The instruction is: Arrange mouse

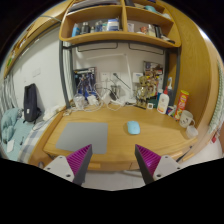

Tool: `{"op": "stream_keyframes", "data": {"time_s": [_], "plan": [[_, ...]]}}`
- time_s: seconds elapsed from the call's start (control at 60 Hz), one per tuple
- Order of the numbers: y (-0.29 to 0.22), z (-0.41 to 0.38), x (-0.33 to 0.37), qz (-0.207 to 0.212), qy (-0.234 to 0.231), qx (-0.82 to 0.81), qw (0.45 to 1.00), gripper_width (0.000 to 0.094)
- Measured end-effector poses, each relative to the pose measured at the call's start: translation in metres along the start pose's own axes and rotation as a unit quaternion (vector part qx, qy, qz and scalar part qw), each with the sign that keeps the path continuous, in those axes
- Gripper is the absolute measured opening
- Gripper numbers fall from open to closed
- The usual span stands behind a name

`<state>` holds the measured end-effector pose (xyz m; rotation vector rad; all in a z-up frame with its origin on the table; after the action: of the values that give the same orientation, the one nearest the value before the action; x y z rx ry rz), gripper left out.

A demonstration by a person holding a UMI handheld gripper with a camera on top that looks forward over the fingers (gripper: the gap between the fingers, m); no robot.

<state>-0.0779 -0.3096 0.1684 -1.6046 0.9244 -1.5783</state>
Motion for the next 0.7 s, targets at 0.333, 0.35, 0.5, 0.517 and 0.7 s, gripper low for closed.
{"op": "stream_keyframes", "data": {"time_s": [0.333,0.35,0.5,0.517,0.7], "plan": [[0.017,0.088,-0.074,-0.049,0.058,-0.034,0.997,0.0854],[0.017,0.091,-0.08,-0.051,0.059,-0.033,0.996,0.0856],[0.016,0.105,-0.143,-0.068,0.051,-0.023,0.996,0.0859],[0.016,0.106,-0.151,-0.069,0.05,-0.022,0.996,0.0859],[0.0,0.108,-0.231,-0.073,0.039,-0.018,0.996,0.0868]]}}
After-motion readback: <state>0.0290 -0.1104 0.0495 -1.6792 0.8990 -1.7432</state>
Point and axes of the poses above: the point between the fingertips, and its own axes, seen from behind it with the camera up: z to the right, y down, x backward, against the way the camera looks, the point moved 7 cm from there along x, backward, against the way the camera looks, and after that the axes turned 1 degree about z, right-handed, at the moved point
